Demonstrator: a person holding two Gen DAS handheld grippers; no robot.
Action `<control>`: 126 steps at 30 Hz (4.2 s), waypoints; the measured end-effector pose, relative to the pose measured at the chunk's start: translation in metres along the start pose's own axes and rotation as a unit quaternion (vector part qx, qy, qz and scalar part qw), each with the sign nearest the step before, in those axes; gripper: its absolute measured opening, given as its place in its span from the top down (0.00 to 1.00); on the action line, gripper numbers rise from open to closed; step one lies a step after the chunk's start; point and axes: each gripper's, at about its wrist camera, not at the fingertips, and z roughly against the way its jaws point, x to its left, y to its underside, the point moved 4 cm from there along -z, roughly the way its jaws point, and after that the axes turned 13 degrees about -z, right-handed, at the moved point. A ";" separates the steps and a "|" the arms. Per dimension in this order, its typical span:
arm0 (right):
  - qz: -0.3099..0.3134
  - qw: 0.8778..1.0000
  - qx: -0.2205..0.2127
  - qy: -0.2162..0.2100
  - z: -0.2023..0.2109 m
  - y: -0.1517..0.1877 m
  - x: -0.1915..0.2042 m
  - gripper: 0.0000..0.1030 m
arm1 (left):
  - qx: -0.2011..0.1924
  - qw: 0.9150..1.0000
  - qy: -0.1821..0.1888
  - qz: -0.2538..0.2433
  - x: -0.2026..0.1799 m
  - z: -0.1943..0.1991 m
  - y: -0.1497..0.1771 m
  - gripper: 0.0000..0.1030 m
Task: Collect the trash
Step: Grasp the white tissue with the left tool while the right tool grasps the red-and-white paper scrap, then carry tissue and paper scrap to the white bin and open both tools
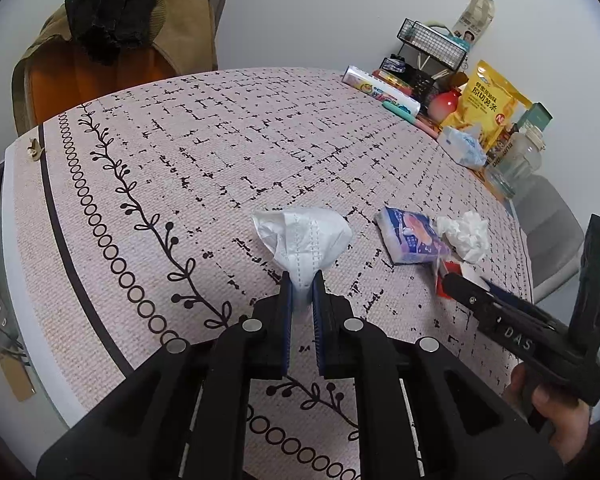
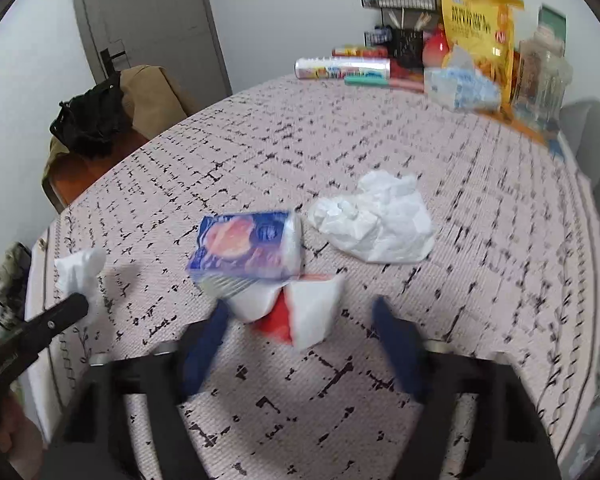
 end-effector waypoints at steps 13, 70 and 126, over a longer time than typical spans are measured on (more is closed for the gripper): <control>0.001 1.000 -0.012 -0.025 0.024 0.011 -0.012 0.96 | -0.003 1.000 0.014 -0.013 -0.020 0.001 -0.002 0.91; -0.042 0.995 -0.080 -0.037 0.098 0.008 -0.063 0.88 | -0.015 0.995 0.066 -0.073 -0.115 0.006 -0.013 0.91; -0.391 0.914 -0.077 0.072 0.163 0.181 -0.494 0.47 | 0.181 0.892 0.229 -0.345 -0.500 -0.093 0.147 0.91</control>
